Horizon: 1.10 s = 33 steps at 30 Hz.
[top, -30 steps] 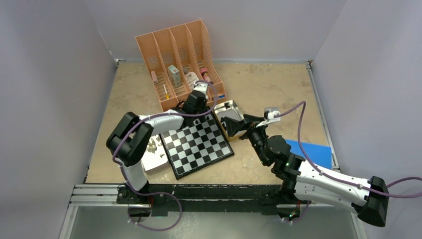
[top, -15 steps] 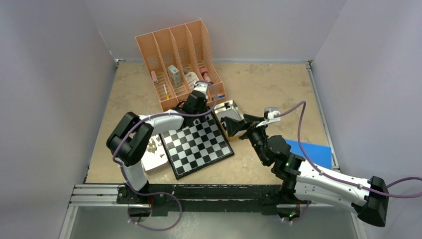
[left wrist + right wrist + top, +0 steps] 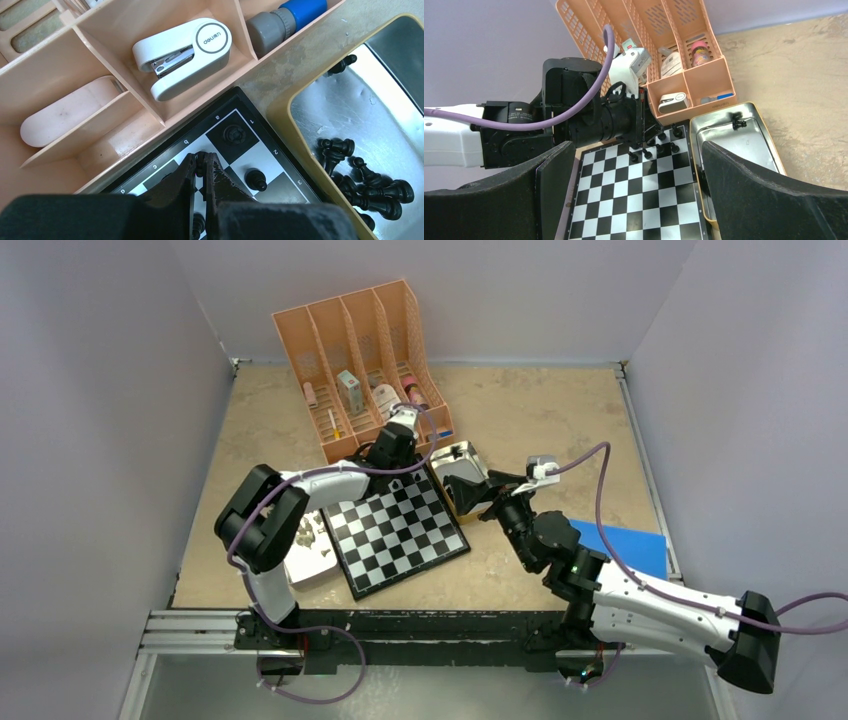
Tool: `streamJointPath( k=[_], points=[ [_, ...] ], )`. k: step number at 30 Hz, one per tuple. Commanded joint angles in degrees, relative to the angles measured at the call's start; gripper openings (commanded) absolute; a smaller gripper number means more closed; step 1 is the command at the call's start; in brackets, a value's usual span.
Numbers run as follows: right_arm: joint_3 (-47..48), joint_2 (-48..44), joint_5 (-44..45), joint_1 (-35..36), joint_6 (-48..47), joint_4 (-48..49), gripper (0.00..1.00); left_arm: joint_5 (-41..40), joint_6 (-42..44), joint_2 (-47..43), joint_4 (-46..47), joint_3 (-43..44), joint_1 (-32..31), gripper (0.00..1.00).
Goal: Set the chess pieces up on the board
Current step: Place the chess piece on the chessboard.
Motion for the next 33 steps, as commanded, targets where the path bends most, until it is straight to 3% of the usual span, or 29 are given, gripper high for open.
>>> streamJointPath(
  k=[1, 16, 29, 33],
  points=[
    [0.7, 0.0, 1.7, 0.2, -0.2, 1.7, 0.99, 0.0, -1.3, 0.2, 0.8, -0.5, 0.3, 0.06],
    [0.9, 1.7, 0.6, 0.2, -0.1, 2.3, 0.99, 0.5, -2.1, -2.7, -1.8, 1.1, 0.3, 0.24],
    [3.5, 7.4, -2.0, 0.2, 2.7, 1.4, 0.99, 4.2, -6.9, -17.9, -10.4, 2.6, 0.3, 0.34],
    [5.1, 9.1, -0.9, 0.2, 3.3, -0.3, 0.99, 5.7, -7.4, -24.7, -13.5, 1.9, 0.3, 0.41]
  ],
)
